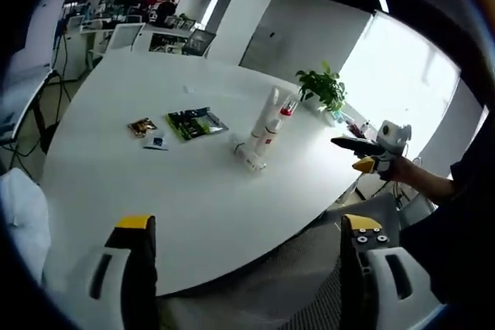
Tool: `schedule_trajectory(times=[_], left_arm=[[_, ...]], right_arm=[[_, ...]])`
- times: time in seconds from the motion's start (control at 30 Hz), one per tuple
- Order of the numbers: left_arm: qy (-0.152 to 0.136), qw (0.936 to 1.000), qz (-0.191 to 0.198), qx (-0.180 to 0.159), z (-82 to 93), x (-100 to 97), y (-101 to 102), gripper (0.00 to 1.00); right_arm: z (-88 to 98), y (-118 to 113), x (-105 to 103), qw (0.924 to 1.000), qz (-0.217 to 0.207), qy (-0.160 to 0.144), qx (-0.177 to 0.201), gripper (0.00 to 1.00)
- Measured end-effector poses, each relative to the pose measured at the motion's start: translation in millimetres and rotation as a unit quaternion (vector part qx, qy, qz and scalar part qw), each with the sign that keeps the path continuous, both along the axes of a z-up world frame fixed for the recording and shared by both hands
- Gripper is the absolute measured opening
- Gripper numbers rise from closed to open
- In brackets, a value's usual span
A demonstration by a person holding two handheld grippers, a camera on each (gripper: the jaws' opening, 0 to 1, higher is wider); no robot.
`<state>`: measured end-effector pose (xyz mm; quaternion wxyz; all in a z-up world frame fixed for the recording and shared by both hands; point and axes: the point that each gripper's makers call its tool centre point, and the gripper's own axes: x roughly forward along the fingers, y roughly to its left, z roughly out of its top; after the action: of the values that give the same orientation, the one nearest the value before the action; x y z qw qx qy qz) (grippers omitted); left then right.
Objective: Arrange the skincare products in the storage area until every visible bottle or jar stands upright without overlapping.
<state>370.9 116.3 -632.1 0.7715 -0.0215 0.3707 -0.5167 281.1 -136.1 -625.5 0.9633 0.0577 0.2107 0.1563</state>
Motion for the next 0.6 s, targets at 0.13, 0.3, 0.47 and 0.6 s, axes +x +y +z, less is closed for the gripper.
schedule_trajectory(times=[0.13, 0.3, 0.47, 0.6], left_arm=[[-0.001, 1.0000, 0.006, 0.004, -0.6, 5.0, 2, 0.93], [-0.001, 1.0000, 0.006, -0.006, 2.6, 6.4, -6, 0.93], [-0.005, 1.0000, -0.008, -0.004, 2.2, 3.6, -9, 0.94], [0.001, 1.0000, -0.005, -0.001, -1.3, 4.3, -5, 0.94]], right_arm=[[-0.2, 2, 3, 0.9999, -0.009, -0.010, 0.008, 0.81], [4.1, -1, 3, 0.9998, -0.011, -0.014, 0.008, 0.85], [10.8, 0, 5, 0.9993, -0.020, -0.021, 0.023, 0.89], [9.7, 6, 4, 0.9992, -0.008, -0.021, 0.033, 0.93]])
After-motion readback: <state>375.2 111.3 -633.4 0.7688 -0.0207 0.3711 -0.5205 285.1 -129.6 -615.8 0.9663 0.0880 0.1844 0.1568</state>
